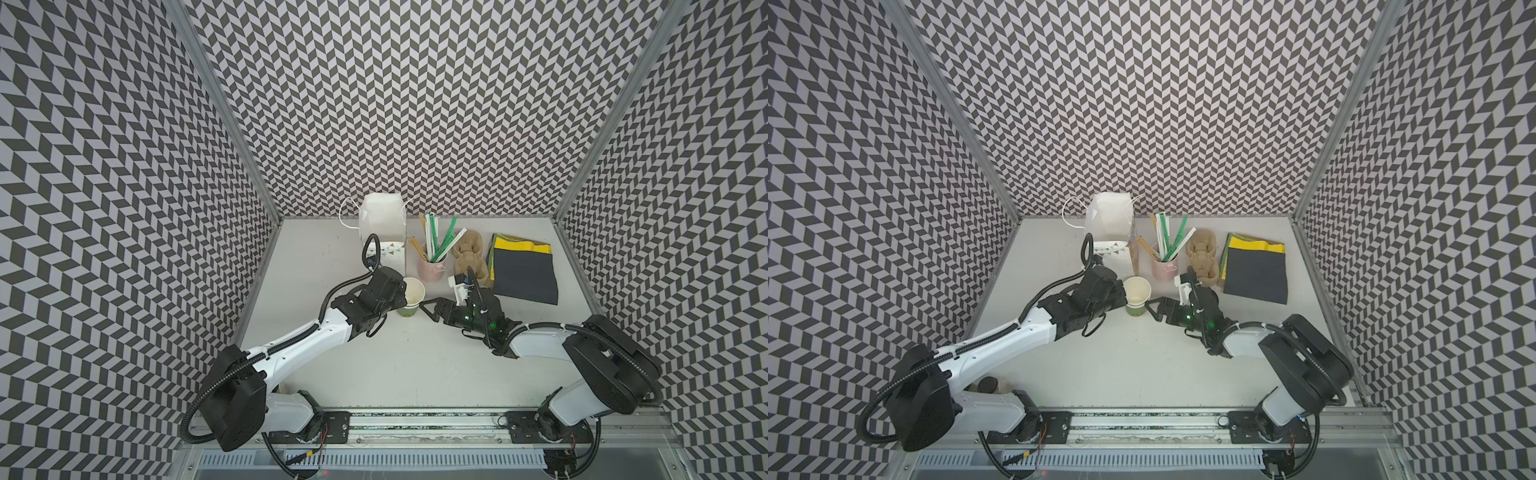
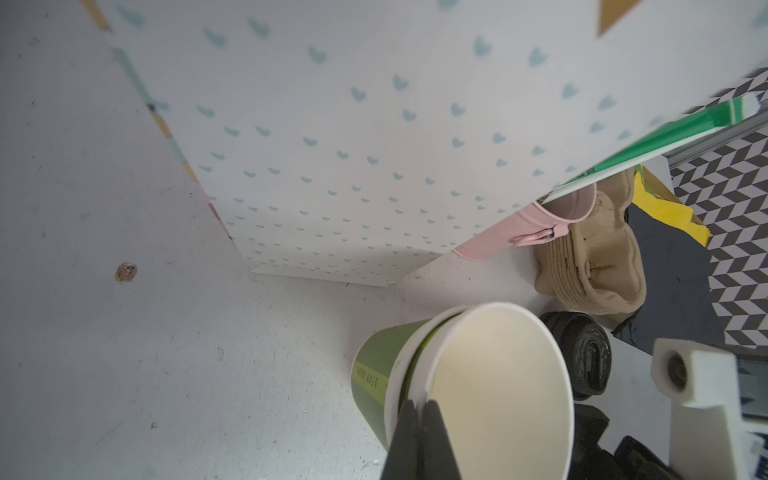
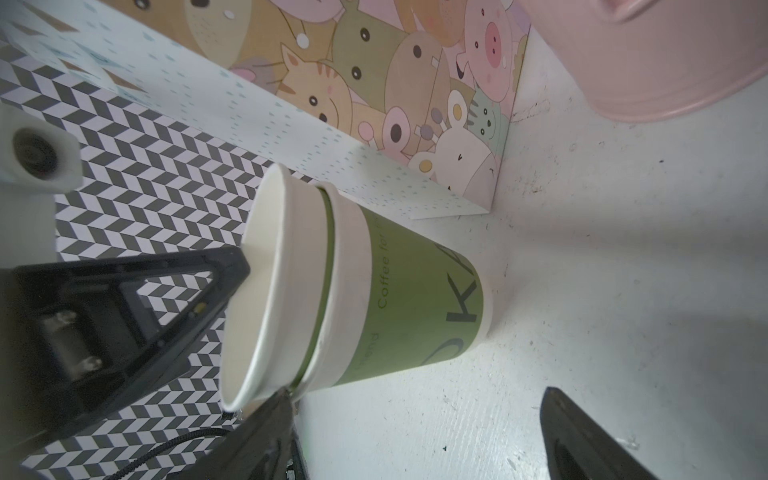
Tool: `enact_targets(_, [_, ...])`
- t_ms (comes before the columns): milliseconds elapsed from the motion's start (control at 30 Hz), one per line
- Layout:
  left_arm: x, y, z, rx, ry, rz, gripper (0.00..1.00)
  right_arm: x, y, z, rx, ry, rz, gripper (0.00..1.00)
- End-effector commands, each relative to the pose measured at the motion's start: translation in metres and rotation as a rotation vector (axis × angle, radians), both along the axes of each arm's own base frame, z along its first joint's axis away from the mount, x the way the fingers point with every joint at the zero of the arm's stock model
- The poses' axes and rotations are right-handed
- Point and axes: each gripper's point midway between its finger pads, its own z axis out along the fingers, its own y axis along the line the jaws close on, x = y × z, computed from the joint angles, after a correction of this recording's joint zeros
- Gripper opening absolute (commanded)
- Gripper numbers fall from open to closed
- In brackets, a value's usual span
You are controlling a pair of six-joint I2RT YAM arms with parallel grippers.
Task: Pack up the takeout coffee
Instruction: 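Lift the top cup off with the left gripper and set it nearer the robot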
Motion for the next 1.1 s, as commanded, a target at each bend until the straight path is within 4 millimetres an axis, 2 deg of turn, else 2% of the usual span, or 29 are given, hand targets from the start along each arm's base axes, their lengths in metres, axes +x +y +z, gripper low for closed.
enact_targets(0, [0.002,-0.008,0.023,-0.08,-0.044,-0.008,0.0,0.012,0.006,0.019,0.053,-0.056,-0.024,0.91])
enact_targets(233, [-0.002,-0.012,0.02,-0.12,-0.03,-0.019,0.0,0.015,0.005,0.026,0.051,-0.072,-0.036,0.91])
enact_targets(333, [-0.002,-0.012,0.025,-0.127,-0.037,-0.02,0.0,0.015,0.004,0.027,0.045,-0.078,-0.04,0.91])
enact_targets(567, [0.009,-0.001,0.079,-0.085,-0.15,0.014,0.0,0.017,0.003,0.025,0.028,-0.076,-0.046,0.91])
enact_targets(767, [0.012,0.007,0.121,-0.066,-0.225,0.025,0.0,0.022,0.003,0.031,-0.004,-0.094,-0.051,0.91])
enact_targets(833, [0.009,0.01,0.129,-0.064,-0.237,0.027,0.0,0.023,0.003,0.035,-0.008,-0.106,-0.056,0.91])
enact_targets(933, [0.004,0.016,0.129,-0.047,-0.231,0.027,0.0,0.024,0.002,0.037,-0.024,-0.115,-0.055,0.91])
enact_targets(1067, [-0.015,0.02,0.136,-0.014,-0.241,0.001,0.0,0.022,-0.011,0.047,-0.074,-0.14,-0.089,0.9])
